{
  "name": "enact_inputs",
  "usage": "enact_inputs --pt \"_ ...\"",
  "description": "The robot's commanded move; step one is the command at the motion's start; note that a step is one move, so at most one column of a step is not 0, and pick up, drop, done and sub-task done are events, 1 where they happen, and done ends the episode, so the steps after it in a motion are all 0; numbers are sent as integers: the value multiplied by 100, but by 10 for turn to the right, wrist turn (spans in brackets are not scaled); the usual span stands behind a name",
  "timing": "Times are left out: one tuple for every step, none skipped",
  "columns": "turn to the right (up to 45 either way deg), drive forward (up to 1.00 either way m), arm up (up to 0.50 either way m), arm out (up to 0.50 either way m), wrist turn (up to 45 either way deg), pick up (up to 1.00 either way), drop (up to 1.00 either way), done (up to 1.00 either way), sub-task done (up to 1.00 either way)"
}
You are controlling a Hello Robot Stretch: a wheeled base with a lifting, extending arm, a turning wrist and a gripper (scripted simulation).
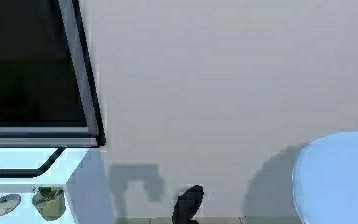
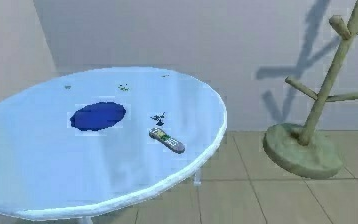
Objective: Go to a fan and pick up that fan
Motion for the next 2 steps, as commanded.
enact_inputs --pt "0 10 0 0 0 0 0 0 0" --pt "-450 0 0 0 0 0 0 0 0"
